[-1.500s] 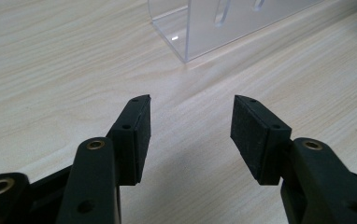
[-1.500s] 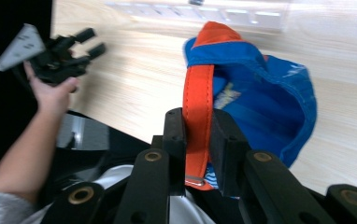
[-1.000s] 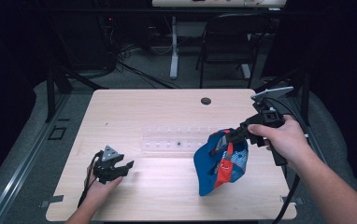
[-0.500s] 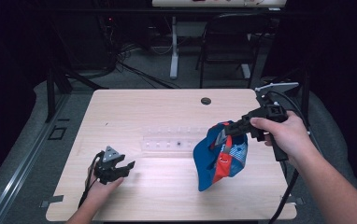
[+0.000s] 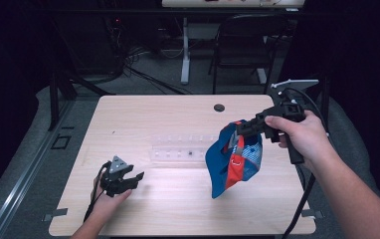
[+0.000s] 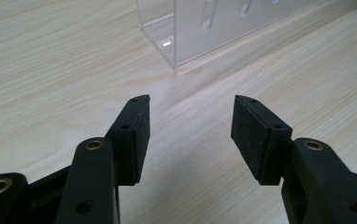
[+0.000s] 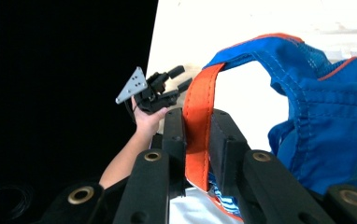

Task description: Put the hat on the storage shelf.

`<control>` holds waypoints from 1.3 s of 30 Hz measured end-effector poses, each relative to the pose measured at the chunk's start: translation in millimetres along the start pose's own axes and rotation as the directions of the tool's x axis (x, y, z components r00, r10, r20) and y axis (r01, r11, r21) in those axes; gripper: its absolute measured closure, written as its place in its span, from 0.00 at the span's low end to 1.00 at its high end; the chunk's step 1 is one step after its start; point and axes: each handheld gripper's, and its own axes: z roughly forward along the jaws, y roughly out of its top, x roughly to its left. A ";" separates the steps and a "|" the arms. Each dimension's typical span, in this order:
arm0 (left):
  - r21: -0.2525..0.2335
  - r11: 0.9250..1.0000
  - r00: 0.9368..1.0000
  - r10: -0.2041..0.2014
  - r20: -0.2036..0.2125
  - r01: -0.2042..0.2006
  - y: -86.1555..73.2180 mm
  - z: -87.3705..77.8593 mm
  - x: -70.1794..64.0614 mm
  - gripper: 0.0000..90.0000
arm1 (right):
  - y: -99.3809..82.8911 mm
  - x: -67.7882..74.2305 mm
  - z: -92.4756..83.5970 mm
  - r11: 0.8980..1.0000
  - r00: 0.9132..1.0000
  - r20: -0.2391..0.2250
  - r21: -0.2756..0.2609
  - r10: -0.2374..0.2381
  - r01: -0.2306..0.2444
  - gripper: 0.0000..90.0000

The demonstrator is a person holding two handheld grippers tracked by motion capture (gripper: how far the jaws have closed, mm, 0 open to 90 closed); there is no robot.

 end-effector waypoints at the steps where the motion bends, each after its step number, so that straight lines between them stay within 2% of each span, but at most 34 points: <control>1: 0.000 1.000 1.000 0.000 0.000 0.000 0.0 0.0 0.0 0.54 | 0.0 0.0 0.0 1.000 1.000 0.000 0.000 0.000 0.000 0.86; 4: -0.014 1.000 1.000 0.010 0.008 -0.010 0.4 -1.1 -2.2 0.55 | 4.9 3.1 -3.8 1.000 1.000 -0.015 -0.020 -0.003 0.003 0.86; 5: -0.005 1.000 1.000 0.014 0.016 -0.014 1.1 -2.2 -3.2 0.55 | 5.9 3.9 -4.5 1.000 1.000 -0.020 -0.023 -0.004 0.003 0.86; 10: -0.021 1.000 1.000 0.020 0.018 -0.020 1.6 -2.6 -6.2 0.56 | 11.7 9.4 -6.3 0.999 0.999 -0.042 -0.041 -0.013 0.011 0.86; 16: -0.018 1.000 0.999 0.024 0.026 -0.024 1.9 -3.0 -7.4 0.56 | 20.6 16.4 -5.0 0.998 0.998 -0.060 -0.068 -0.021 0.017 0.86; 31: -0.011 1.000 0.999 0.025 0.035 -0.025 2.3 -2.0 -10.1 0.58 | 40.8 22.6 2.1 0.995 0.999 -0.049 -0.095 -0.016 0.011 0.86; 39: -0.012 1.000 0.999 0.023 0.042 -0.023 2.4 -1.1 -10.2 0.57 | 58.2 21.2 6.4 0.993 0.998 -0.070 -0.119 0.001 -0.009 0.86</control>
